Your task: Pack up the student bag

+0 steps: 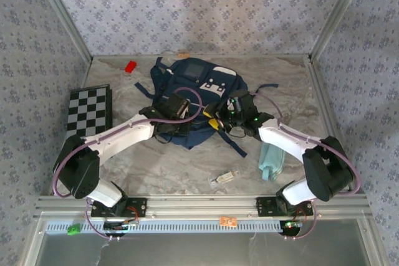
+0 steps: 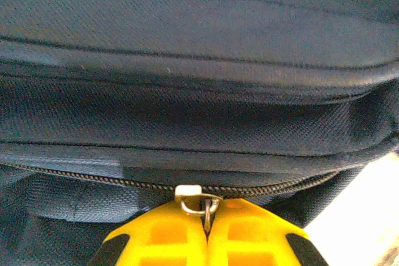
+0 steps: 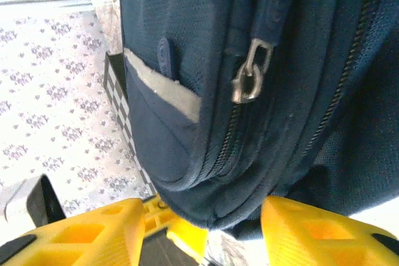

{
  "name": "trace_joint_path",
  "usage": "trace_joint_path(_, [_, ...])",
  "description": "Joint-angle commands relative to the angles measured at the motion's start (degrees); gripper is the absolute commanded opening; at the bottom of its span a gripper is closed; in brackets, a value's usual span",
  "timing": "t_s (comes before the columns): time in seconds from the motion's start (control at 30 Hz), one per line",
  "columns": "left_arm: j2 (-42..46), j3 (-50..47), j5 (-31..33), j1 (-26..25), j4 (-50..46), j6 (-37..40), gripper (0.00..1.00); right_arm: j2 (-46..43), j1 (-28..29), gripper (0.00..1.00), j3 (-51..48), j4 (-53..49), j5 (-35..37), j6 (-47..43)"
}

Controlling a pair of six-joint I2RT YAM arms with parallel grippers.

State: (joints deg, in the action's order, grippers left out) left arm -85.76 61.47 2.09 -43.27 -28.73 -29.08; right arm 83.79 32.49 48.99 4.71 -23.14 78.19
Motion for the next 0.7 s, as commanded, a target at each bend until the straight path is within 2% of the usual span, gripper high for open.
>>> trace_joint_path(0.0, [-0.5,2.5,-2.1,-1.0,1.1,-0.1,0.00,3.2,0.7,0.49,0.7,6.1,4.5,4.5])
trace_joint_path(0.07, [-0.6,2.7,-2.2,-0.9,1.2,0.0,0.00,3.9,1.5,0.50,1.3,6.7,5.0,4.7])
trace_joint_path(0.2, [-0.7,2.8,-2.3,-1.0,1.5,0.1,0.00,3.3,3.5,0.62,2.2,3.1,8.5,4.3])
trace_joint_path(0.33, [-1.1,2.9,-2.6,-1.0,1.7,0.0,0.00,4.0,3.8,0.59,2.0,4.9,11.1,5.7])
trace_joint_path(0.4, [-1.2,3.0,-2.6,-1.1,1.8,0.0,0.00,4.1,3.5,0.45,2.9,5.0,12.4,4.9])
trace_joint_path(0.5, [-1.1,3.2,-2.9,-1.1,1.5,0.4,0.00,4.3,3.0,0.29,4.1,4.2,12.8,3.2])
trace_joint_path(0.6, [-1.0,4.1,-3.1,-1.1,-0.7,1.0,0.00,3.5,1.6,0.08,3.7,3.0,12.1,2.0])
trace_joint_path(0.67, [-1.4,6.2,-2.9,-1.2,-4.8,-0.1,0.00,2.6,0.3,0.00,3.3,2.4,10.9,0.7])
